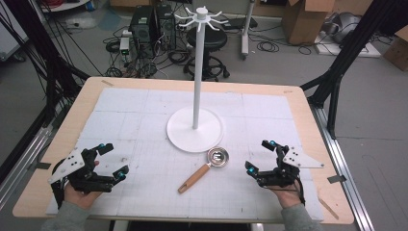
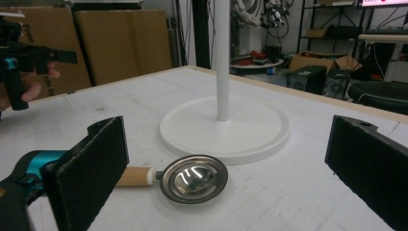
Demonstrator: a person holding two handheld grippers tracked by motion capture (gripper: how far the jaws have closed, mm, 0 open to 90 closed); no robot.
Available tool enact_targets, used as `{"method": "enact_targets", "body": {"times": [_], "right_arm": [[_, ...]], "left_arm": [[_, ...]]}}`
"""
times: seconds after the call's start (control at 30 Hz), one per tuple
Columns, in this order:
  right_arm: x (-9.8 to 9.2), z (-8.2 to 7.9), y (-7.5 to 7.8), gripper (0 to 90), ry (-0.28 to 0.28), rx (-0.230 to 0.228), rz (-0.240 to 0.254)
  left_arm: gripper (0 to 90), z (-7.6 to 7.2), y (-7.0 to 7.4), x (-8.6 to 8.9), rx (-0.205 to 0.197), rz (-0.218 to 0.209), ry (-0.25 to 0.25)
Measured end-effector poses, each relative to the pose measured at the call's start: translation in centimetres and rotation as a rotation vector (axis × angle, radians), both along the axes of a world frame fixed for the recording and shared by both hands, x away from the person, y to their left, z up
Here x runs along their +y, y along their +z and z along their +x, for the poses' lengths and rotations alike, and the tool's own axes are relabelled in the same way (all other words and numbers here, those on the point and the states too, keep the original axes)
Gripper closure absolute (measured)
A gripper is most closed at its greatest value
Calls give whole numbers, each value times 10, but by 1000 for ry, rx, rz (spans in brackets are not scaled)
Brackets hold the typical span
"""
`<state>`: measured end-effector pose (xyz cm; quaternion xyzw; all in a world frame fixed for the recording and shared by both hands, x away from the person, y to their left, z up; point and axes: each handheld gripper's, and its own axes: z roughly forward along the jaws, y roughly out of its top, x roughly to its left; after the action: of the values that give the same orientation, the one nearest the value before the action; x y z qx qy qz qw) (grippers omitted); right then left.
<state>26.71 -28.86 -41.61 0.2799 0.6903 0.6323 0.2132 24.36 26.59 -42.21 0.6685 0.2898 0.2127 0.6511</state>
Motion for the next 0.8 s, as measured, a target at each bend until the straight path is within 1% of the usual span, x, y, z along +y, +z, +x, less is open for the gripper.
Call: {"method": "enact_targets", "body": {"times": [0.07,0.13,0.17,0.2,0.27,0.3,0.4,0.43,0.47,0.5,0.53,0.57,0.6,0.63,0.67,0.7,0.73,0.8], "right_arm": [[1,0,0,4,-10,1,2],[2,-1,0,4,-27,-4,-9],[3,-2,0,4,-35,-5,-8],[4,-2,1,4,-40,-4,3],[5,-2,1,4,-36,-3,19],[5,-2,1,4,-30,3,19],[7,-2,1,10,-25,-6,6],[7,-2,1,52,-21,0,3],[8,-3,2,141,-3,-2,1],[7,-3,2,210,9,0,-1],[7,-3,3,249,23,2,-2],[8,-4,3,319,35,9,-11],[8,-4,3,434,43,5,-38],[9,-6,3,488,48,-10,-61],[11,-6,4,512,61,-14,-71],[12,-6,4,554,67,-3,-80],[14,-6,5,615,73,0,-87],[17,-6,5,688,93,-3,-92]], "left_arm": [[17,0,0,0,2,0,0],[17,1,-1,0,10,11,-1],[17,1,-1,0,10,11,-1],[17,1,-2,-1,15,25,-1],[17,1,-2,-1,14,26,-4],[17,1,-2,-1,14,24,-5],[17,1,-2,-1,15,23,-3],[17,1,-2,-1,16,21,-1],[17,1,-2,-1,16,22,-1],[17,1,-2,-1,17,24,-4],[17,1,-2,-1,16,25,-4],[17,1,-2,-1,16,25,-4],[17,1,-2,-1,15,25,-5],[17,0,-2,-1,22,23,-7],[17,0,-3,-1,27,26,-11],[17,0,-3,-1,27,26,-11],[17,-1,-3,-2,29,35,-17],[17,-2,-3,-2,28,33,-19]]}}
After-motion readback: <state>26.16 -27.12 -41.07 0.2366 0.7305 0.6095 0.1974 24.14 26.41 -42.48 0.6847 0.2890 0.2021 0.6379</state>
